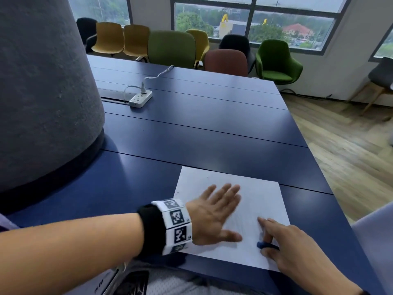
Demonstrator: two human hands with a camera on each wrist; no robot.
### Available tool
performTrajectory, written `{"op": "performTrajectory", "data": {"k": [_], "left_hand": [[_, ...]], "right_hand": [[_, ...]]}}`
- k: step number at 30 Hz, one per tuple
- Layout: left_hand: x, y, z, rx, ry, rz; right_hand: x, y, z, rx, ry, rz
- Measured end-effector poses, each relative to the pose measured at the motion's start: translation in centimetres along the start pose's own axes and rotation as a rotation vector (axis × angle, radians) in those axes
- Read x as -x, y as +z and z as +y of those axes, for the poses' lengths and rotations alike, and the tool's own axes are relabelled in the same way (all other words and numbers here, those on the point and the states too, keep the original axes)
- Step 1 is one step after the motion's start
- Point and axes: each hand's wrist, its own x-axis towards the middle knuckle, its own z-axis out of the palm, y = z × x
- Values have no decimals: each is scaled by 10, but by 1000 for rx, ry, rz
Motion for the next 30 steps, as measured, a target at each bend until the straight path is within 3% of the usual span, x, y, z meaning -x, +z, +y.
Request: {"op": "performTrajectory", "data": {"k": [2, 4, 12, 14, 16, 19, 22, 27, 28, 30], "left_hand": [[-9, 10, 12, -20, 119, -31], [-9, 17, 11, 28, 96, -34], [-12, 7, -35, 321, -522, -28], [-25, 1, -30, 286, -455, 39], [-36, -6, -18, 192, -278, 61], [-49, -8, -6, 135, -141, -35], [-44, 2, -15, 171, -240, -59], [-16, 7, -42, 311, -641, 1], [-12, 4, -40, 313, -625, 5], [-6, 3, -24, 220, -409, 1]], "right_hand": [[1, -2, -1, -4, 15, -12], [1, -4, -4, -21, 13, -6], [0, -1, -3, -70, 12, -3], [-3, 4, 1, -42, 2, 7], [-4, 5, 3, -43, 6, 26], [-1, 1, 0, -39, 20, 16], [1, -2, -2, -40, 22, 14], [2, -1, -2, 2, 1, 38], [1, 0, -2, 9, 0, 42], [1, 1, 0, 20, 14, 39]]}}
